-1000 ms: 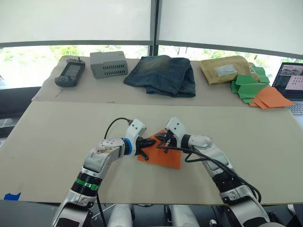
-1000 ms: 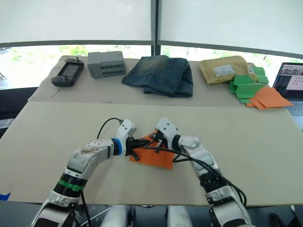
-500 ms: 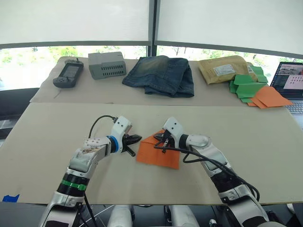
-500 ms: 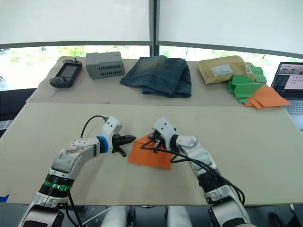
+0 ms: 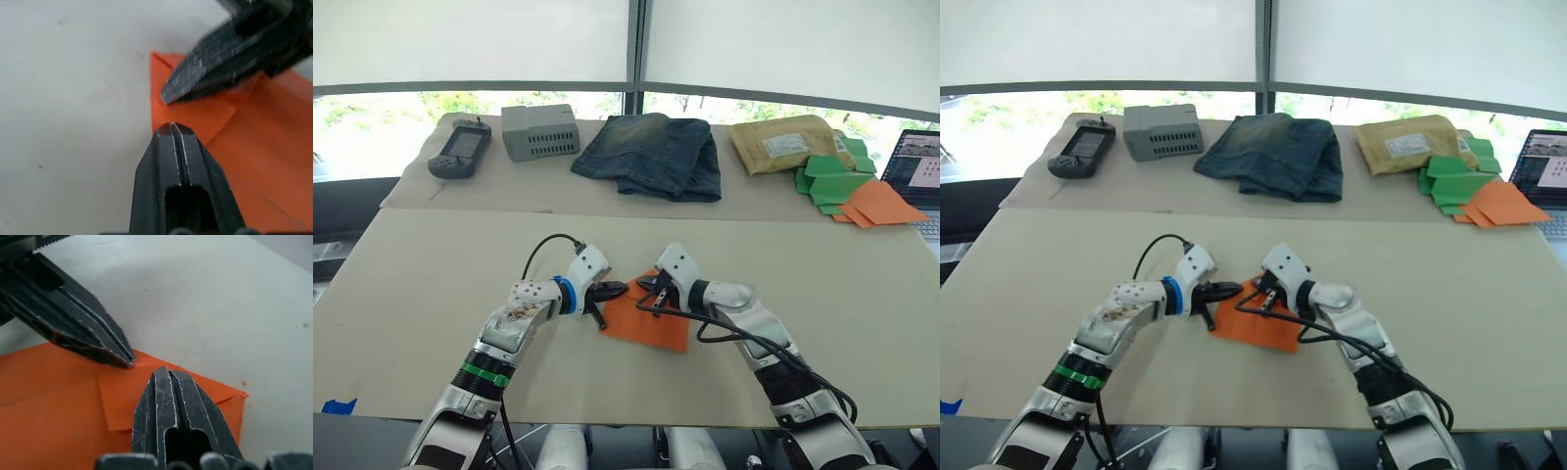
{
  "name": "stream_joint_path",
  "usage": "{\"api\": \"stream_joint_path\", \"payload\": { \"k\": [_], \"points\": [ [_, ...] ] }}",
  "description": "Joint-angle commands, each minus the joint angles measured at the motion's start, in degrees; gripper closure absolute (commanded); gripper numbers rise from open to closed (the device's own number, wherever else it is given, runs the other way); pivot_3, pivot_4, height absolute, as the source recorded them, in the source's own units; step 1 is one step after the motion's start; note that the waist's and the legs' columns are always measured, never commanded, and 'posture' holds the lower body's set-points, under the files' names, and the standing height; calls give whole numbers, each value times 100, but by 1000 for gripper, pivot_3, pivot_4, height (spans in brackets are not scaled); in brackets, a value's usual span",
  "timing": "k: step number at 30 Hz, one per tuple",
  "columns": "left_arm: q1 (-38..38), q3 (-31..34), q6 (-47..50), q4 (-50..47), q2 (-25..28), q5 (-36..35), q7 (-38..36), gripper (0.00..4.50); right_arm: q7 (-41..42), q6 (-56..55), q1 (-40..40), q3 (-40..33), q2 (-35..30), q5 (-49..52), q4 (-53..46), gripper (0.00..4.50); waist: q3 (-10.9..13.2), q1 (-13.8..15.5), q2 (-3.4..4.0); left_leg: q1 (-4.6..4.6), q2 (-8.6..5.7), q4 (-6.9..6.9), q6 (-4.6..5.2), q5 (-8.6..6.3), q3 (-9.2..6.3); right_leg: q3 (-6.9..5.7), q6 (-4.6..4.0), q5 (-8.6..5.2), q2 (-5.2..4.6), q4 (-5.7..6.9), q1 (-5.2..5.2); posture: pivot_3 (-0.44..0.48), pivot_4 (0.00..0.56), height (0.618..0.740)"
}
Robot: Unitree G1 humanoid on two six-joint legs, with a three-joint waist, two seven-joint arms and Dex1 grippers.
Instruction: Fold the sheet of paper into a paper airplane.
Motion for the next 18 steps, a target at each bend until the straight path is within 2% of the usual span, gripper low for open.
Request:
{"api": "stream_joint_path", "payload": {
  "k": [1,6,11,14,18],
  "points": [
    [-103,-215,-203,237,-84,170,-205,4488,-159,374,138,-309,-125,137,-476,4500,0,28,0,-4,-1,0,0,0,0,0,1,-1,-1,-1,-2,0,150,716],
    [-277,-199,-501,578,-316,209,-238,4488,-509,877,174,-923,-249,341,-1362,4500,1,96,0,-30,-6,1,0,0,0,0,9,3,-4,-5,-24,0,150,716],
    [-466,-256,-605,772,-532,272,-361,4488,-631,2006,566,-1796,-278,1104,-2432,4500,0,149,0,-64,-8,10,2,1,-3,-2,36,19,-3,-2,-53,0,150,716],
    [-578,-292,-661,924,-637,330,-407,4500,-497,2882,1048,-2284,-390,1766,-3036,3600,0,190,0,-70,-9,10,2,1,-5,-4,40,21,-3,-4,-56,0,150,716],
    [-687,-296,-746,1125,-764,357,-445,4500,-219,2680,2087,-2273,-1289,1667,-3520,2205,1,261,0,-78,-21,14,2,1,-11,-5,38,11,-10,-8,-57,0,150,716]
  ]
}}
